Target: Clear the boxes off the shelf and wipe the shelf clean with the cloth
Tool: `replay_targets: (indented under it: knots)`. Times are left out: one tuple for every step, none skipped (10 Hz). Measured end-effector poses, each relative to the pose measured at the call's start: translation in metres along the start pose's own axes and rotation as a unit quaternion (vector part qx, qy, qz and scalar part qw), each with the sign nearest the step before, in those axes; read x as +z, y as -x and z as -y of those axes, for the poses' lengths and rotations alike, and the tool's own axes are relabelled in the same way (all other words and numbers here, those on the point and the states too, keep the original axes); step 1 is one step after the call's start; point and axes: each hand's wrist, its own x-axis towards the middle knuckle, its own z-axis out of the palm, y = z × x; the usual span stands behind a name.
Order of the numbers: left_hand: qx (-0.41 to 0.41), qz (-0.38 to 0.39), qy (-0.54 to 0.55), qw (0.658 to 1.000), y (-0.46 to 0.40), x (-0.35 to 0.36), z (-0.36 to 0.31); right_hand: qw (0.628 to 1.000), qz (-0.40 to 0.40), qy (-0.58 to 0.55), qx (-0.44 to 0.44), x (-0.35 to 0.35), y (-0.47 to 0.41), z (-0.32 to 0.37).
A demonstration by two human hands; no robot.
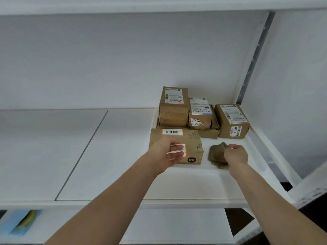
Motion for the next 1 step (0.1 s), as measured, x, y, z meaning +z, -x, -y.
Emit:
replay_targets:
  knots:
    - [0.005,-0.026,0.01,1.0,0.0006,0.0025,0.0035,0.995,-0.041,0.096,0.0,-0.0052,-0.0013,0.0039]
